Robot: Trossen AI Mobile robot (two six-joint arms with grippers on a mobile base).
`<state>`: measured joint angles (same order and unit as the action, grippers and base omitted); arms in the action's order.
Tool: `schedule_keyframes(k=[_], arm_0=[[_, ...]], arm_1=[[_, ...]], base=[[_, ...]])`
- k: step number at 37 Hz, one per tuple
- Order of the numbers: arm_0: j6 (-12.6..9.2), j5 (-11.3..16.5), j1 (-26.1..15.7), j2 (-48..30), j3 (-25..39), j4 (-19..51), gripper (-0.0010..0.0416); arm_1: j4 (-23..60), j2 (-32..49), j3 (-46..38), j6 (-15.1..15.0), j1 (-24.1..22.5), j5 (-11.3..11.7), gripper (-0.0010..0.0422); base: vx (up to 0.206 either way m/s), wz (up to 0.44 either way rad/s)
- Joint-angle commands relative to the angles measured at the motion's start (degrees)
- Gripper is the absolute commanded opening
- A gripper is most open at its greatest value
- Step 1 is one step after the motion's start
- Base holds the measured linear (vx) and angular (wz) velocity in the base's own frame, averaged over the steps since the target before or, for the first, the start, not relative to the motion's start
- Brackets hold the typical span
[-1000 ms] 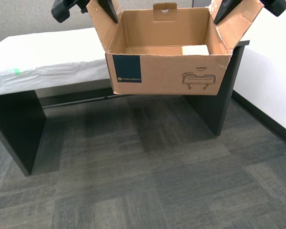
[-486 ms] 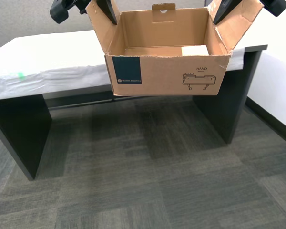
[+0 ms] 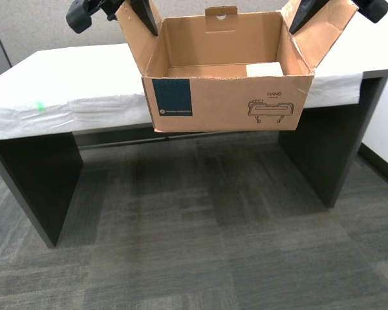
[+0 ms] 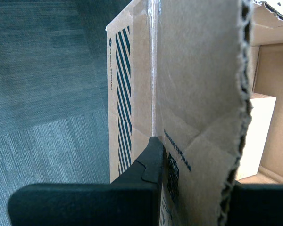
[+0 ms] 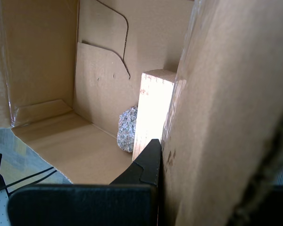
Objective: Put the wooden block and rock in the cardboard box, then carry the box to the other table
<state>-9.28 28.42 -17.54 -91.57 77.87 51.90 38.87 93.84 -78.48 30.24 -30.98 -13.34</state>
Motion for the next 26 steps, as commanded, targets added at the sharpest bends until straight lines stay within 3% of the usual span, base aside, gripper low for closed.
schedule_keyframes(k=[1, 11, 26], arm_0=[[0.35, 1.73, -0.15, 0.04, 0.07, -0.31, -0.0001], [0.35, 1.73, -0.15, 0.04, 0.07, -0.22, -0.0001], [0.42, 1.73, -0.15, 0.04, 0.07, -0.20, 0.0000]], arm_1=[[-0.37, 0.00, -0.13, 0.37, -0.50, -1.49, 0.0000], [0.44, 0.00, -0.13, 2.29, -1.05, -1.49, 0.0000], [3.32, 0.00, -0.13, 2.36, -2.03, -1.49, 0.0000]], base=[[0.134, 0.071], [0.132, 0.049], [0.130, 0.022]])
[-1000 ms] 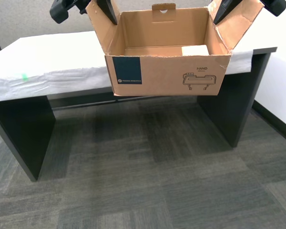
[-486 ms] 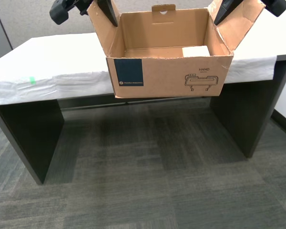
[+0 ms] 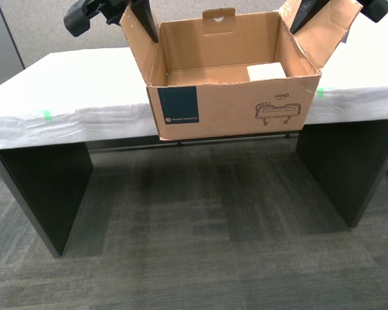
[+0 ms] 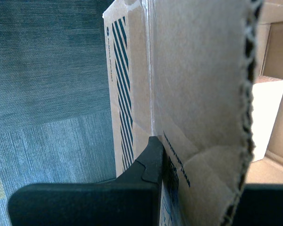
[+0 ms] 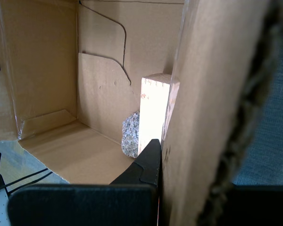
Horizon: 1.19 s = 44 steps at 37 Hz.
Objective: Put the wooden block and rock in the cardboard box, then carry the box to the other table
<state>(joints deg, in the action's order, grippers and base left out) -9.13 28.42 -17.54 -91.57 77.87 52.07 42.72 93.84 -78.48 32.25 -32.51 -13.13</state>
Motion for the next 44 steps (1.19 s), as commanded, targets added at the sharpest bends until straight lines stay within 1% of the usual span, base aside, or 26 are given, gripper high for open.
schedule_keyframes(k=[1, 9, 12, 15, 17, 22, 25, 32, 37, 44], arm_0=[[0.26, 1.73, -0.15, 0.04, 0.07, -0.37, -0.0001], [0.24, 1.73, -0.15, 0.04, 0.07, -0.20, 0.0000], [0.26, 1.73, -0.15, 0.04, 0.07, 0.00, -0.0001], [0.35, 1.70, -0.15, 0.04, 0.07, -0.07, -0.0001], [0.46, 1.70, -0.15, 0.04, 0.07, -0.07, 0.0000], [0.57, 1.73, -0.15, 0.04, 0.07, -0.04, -0.0001], [0.66, 1.73, -0.15, 0.04, 0.07, -0.02, 0.0000], [1.70, 1.73, -0.15, 0.04, 0.07, 0.00, -0.0001], [1.70, 1.73, -0.15, 0.04, 0.07, -0.20, 0.0000], [1.64, 1.73, -0.17, 0.04, 0.07, 0.26, 0.0000]], arm_1=[[-0.52, 0.00, -0.13, 0.33, -0.61, -1.70, 0.0000], [-0.59, 0.00, -0.13, 0.33, -0.96, -1.64, 0.0000], [-0.63, 0.00, -0.13, 0.09, -0.96, -0.72, 0.0000], [-1.01, 0.00, -0.13, -1.38, -0.94, 0.31, 0.0000], [-1.01, 0.00, -0.13, -1.40, -0.92, 0.66, 0.0000], [-1.03, -0.02, -0.13, -1.64, -0.92, 0.66, 0.0000], [-1.05, 0.00, -0.13, -2.80, -0.92, 0.66, 0.0000], [-1.11, 0.00, -0.13, -4.85, -0.92, 0.63, 0.0000], [-1.25, -0.02, -0.13, -6.91, -0.92, 0.61, 0.0000], [-1.22, -0.02, -0.13, -7.54, -0.79, 0.63, 0.0000]], base=[[0.133, 0.000], [0.135, -0.011], [0.135, -0.021], [0.139, -0.024], [0.143, -0.024], [0.142, -0.025], [0.142, -0.023], [0.143, -0.019], [0.142, 0.044], [0.146, 0.119]])
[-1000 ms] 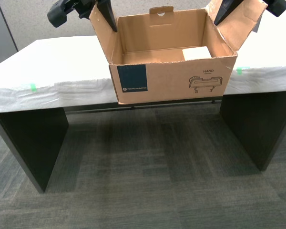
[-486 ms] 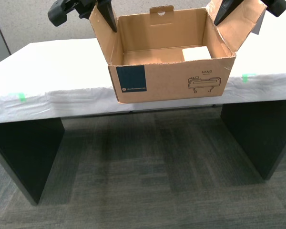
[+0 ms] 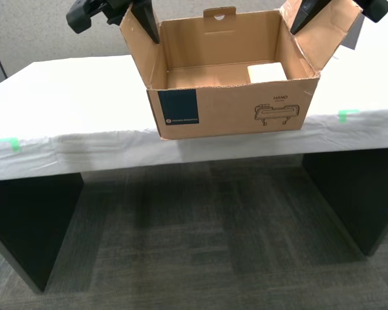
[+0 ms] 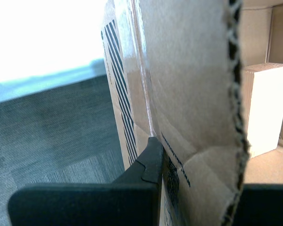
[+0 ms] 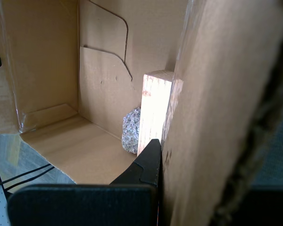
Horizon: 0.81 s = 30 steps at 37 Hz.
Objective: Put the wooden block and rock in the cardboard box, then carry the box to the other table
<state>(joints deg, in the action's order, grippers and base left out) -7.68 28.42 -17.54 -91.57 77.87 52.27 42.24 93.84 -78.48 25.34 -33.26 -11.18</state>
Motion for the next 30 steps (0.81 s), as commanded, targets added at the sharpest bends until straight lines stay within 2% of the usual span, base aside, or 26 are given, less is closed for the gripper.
schedule_keyframes(k=[1, 7, 23, 30], arm_0=[[0.17, 1.73, -0.17, 0.04, 0.07, 0.20, -0.0001], [0.20, 1.73, -0.20, 0.04, 0.07, 0.24, 0.0000], [0.66, 1.73, -0.26, 0.04, 0.07, 0.07, -0.0001], [0.42, 1.73, -0.42, 0.04, 0.07, 0.50, -0.0001]], arm_1=[[-0.76, -0.02, -0.13, -0.79, 0.00, -1.33, 0.0000], [-0.72, -0.02, -0.13, -3.37, 0.04, -1.33, 0.0000], [0.13, -0.02, -0.13, -3.74, 0.20, -1.33, 0.0000], [0.11, -0.02, -0.13, -5.29, 0.28, -1.33, 0.0000]], base=[[0.147, 0.064], [0.151, 0.046], [0.154, 0.076], [0.150, 0.156]])
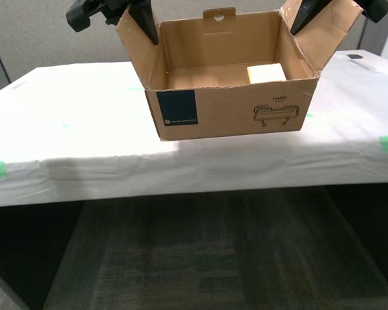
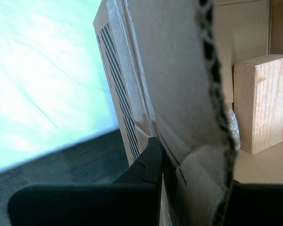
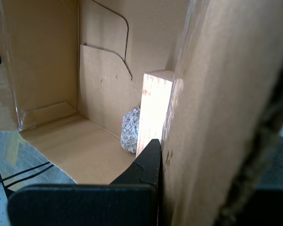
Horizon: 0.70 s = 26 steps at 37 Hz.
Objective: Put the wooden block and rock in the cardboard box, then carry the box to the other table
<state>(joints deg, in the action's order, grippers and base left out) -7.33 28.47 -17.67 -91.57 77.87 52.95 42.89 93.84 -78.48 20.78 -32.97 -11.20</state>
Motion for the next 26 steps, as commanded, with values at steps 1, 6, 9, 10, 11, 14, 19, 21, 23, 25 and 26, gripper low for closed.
schedule_keyframes(k=[1, 6, 9, 10, 11, 14, 19, 21, 23, 25, 26], arm_0=[[0.07, 1.68, -0.28, 0.04, 0.07, -0.15, -0.0001], [0.07, 1.68, -0.33, 0.04, 0.07, -0.22, -0.0001], [0.07, 1.68, -0.39, 0.04, 0.07, -0.17, -0.0001], [0.07, 1.68, -0.39, 0.04, 0.07, -0.20, -0.0001], [0.07, 1.68, -0.39, 0.04, 0.07, -0.17, 0.0000], [0.07, 1.70, -0.42, 0.04, 0.07, -0.17, 0.0000], [-0.24, 1.70, -0.52, 0.04, 0.07, -0.20, -0.0001], [-0.42, 1.70, -0.55, 0.04, 0.07, -0.17, 0.0000], [-0.48, 1.70, -0.55, 0.04, 0.07, -0.22, -0.0001], [-0.46, 1.68, -0.55, 0.04, 0.07, -0.26, -0.0001], [-0.46, 1.70, -0.55, 0.04, 0.07, -0.31, 0.0000]], arm_1=[[-0.52, -0.02, -0.13, -0.70, 0.00, -1.31, 0.0000], [0.07, -0.02, -0.13, -0.22, 0.00, -1.31, 0.0000], [1.38, -0.02, -0.13, -0.22, 0.04, -1.31, 0.0000], [1.62, -0.02, -0.13, -0.20, 0.07, -1.31, 0.0000], [1.66, -0.02, -0.13, -0.17, 0.09, -1.31, 0.0000], [1.64, -0.02, -0.13, 0.83, 0.20, -1.31, 0.0000], [1.70, -0.02, -0.13, 1.22, 0.33, -1.31, 0.0000], [1.70, -0.02, -0.13, 1.27, 0.35, -1.31, 0.0000], [1.68, -0.02, -0.13, 1.31, 0.37, -1.31, 0.0000], [1.62, -0.02, -0.13, 1.62, 0.42, -1.31, 0.0000], [1.57, -0.02, -0.13, 1.81, 0.48, -1.29, 0.0000]], base=[[0.147, 0.108], [0.146, 0.082], [0.147, 0.068], [0.148, 0.050], [0.148, 0.046], [0.146, 0.096], [0.149, 0.150], [0.151, 0.092], [0.146, 0.067], [0.142, 0.070], [0.141, 0.059]])
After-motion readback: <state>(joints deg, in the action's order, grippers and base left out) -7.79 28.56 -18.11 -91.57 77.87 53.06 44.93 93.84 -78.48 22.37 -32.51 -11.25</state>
